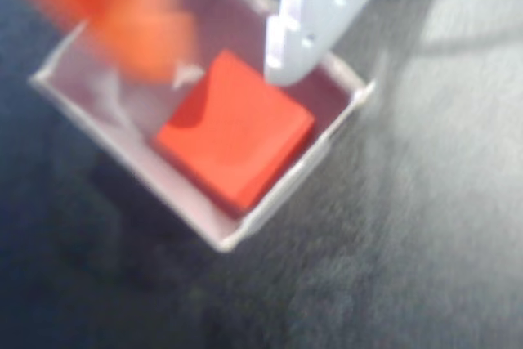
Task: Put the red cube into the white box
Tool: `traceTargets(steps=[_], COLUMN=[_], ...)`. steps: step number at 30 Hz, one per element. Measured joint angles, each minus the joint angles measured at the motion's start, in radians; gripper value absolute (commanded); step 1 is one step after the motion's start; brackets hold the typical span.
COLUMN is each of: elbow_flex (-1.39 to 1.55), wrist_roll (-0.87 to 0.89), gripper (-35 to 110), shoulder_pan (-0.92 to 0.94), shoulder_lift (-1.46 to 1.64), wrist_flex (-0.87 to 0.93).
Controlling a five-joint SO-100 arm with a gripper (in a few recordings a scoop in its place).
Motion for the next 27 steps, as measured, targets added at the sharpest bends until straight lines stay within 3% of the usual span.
traceTargets(steps=[7,21,27], elbow_flex=[0.009,0.091,0.118], wrist_roll=[-0.017,0.167,0.190], gripper=[0,0,0], shoulder_pan=[-0.127,-0.753,-0.936], shoulder_lift=[-0.029,0.086,0.080], wrist_flex=[-0.112,-0.130,-0.160])
